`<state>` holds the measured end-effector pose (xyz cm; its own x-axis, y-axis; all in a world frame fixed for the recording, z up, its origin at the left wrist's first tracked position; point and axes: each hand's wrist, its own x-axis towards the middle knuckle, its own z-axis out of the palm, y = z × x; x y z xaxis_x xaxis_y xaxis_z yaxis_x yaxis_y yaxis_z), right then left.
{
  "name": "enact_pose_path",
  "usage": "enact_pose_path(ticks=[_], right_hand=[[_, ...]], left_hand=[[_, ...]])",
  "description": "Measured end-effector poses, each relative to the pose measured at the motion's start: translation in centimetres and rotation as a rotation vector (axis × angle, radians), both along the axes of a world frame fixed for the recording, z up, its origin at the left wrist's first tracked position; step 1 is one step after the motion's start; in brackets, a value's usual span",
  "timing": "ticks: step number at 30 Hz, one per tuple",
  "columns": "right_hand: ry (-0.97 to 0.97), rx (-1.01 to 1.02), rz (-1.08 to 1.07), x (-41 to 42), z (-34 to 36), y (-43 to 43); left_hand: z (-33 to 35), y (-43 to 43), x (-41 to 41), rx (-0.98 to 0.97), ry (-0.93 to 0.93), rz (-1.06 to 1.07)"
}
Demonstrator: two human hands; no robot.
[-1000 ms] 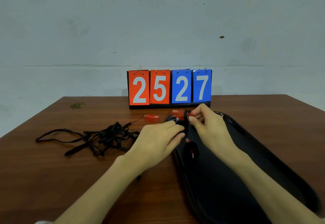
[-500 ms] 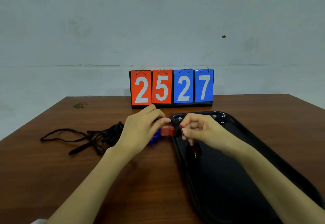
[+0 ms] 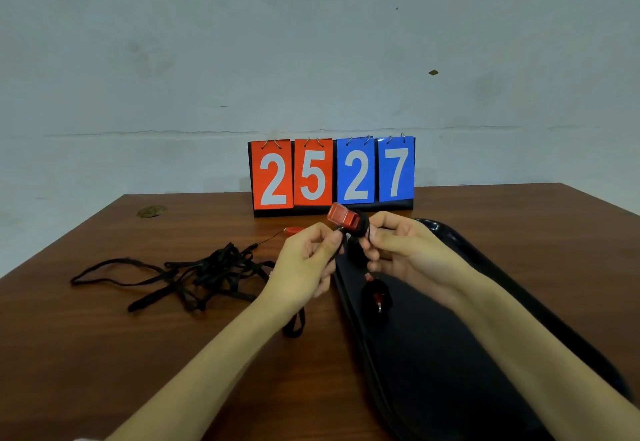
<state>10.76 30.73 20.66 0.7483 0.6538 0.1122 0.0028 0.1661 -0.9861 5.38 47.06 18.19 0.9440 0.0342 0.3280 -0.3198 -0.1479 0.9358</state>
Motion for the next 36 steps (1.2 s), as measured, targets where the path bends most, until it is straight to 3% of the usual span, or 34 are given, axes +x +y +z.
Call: enact_pose_path(ticks=[8, 12, 16, 20, 24, 29, 36], right_hand=[[-0.044, -0.030, -0.249, 0.3, -0.5, 0.3], [-0.459, -0.333, -0.565, -0.1, -1.1, 0.8], [-0.771, -0.569, -0.672, -0.3, -1.9, 0.8], [-0.927, -0.741, -0.585, 0.2, -1.7, 0.5], [-0.958, -0.858, -0.417, 0.3, -1.3, 0.3], [-0.779, -0.706, -0.193, 0.0, -0.9, 0.1], [-0.671, -0.504, -0.005, -0.7, -0.6, 0.5]], left_hand=[[-0.2, -0.3, 0.1, 0.107, 0.044, -0.058], [-0.9, -0.4, 0.4, 0.340, 0.003, 0.015], [-0.8, 0.0, 0.4, 0.489, -0.007, 0.065], [-0.1, 0.8, 0.3, 0.551, 0.014, 0.077], [0.7, 1.8, 0.3, 0.487, 0.069, 0.049], [1.2, 2.4, 0.3, 0.478, 0.019, 0.079], [1.6, 2.5, 0.2, 0.379, 0.021, 0.063]])
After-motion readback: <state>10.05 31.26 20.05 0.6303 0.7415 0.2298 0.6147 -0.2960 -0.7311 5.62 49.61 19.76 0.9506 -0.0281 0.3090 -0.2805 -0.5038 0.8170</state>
